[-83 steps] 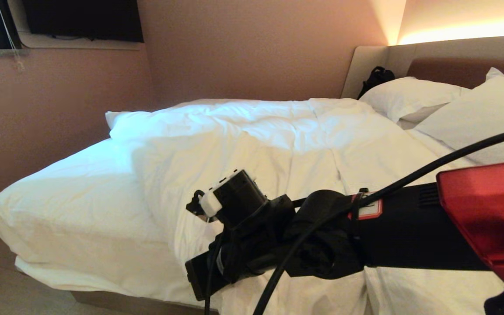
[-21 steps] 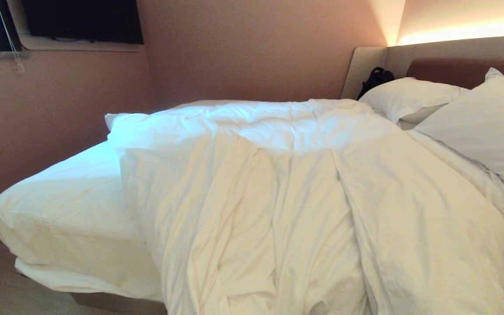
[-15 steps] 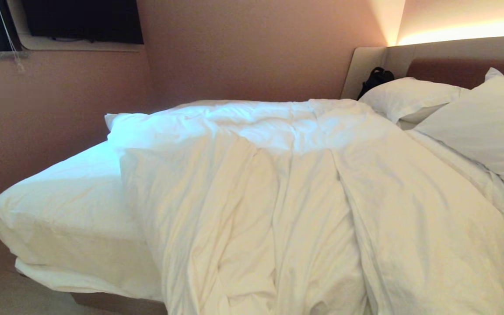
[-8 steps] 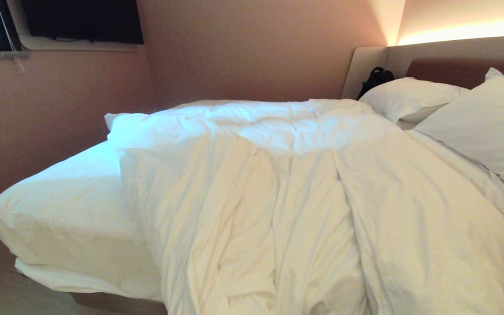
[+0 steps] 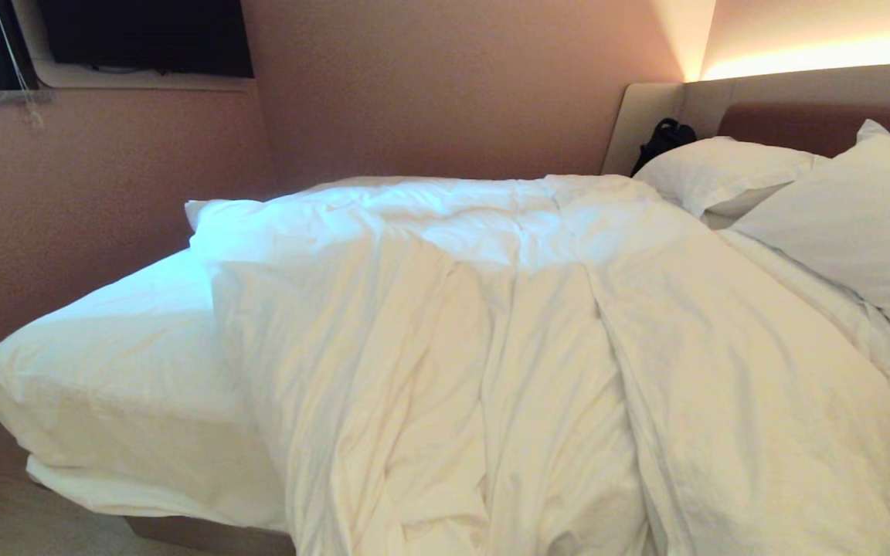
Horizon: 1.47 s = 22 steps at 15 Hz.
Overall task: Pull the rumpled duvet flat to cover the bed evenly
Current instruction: Hold the folded corner of the quilt
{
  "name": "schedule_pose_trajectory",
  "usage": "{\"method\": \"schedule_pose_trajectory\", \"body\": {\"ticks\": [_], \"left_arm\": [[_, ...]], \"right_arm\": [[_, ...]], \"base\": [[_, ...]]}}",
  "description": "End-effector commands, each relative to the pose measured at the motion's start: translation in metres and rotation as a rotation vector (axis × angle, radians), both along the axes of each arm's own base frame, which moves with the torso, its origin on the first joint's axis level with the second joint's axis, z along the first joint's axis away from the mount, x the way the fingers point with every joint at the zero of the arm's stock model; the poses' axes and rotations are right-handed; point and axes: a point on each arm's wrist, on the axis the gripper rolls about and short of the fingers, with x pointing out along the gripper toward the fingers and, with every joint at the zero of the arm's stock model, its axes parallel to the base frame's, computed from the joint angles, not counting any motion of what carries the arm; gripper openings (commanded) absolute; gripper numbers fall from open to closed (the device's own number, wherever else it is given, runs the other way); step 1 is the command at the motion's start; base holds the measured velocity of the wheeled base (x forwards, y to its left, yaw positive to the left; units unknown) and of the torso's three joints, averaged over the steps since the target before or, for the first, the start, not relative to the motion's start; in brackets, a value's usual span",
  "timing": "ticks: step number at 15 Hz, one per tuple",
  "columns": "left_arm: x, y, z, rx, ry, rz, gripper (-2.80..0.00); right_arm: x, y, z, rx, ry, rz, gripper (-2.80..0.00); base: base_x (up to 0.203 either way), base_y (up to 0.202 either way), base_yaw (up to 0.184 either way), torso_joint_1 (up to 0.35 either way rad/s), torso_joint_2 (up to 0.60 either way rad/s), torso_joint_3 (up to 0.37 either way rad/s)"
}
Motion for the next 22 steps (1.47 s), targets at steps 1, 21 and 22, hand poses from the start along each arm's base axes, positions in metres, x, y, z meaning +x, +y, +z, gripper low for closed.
{"method": "schedule_pose_trajectory", "body": {"ticks": [1,21,22], "left_arm": [[0.0000,0.0000,0.0000,0.000,0.000,-0.001,-2.80],[0.0000,-0.0001,-0.0002,0.008,0.001,0.000,-2.80],[0.0000,0.0000,0.0000,0.003,0.000,0.002,-2.80]], "right_arm": [[0.0025,0.0003,-0.0041,0.006,0.003,0.014,-2.80],[0.0042,0.0000,-0.0062,-0.007,-0.008,0.006,-2.80],[0.0042,0.0000,-0.0062,-0.009,-0.008,0.006,-2.80]], "base": [[0.000,0.000,0.000,0.000,0.00,0.000],[0.000,0.000,0.000,0.000,0.00,0.000],[0.000,0.000,0.000,0.000,0.00,0.000]]}}
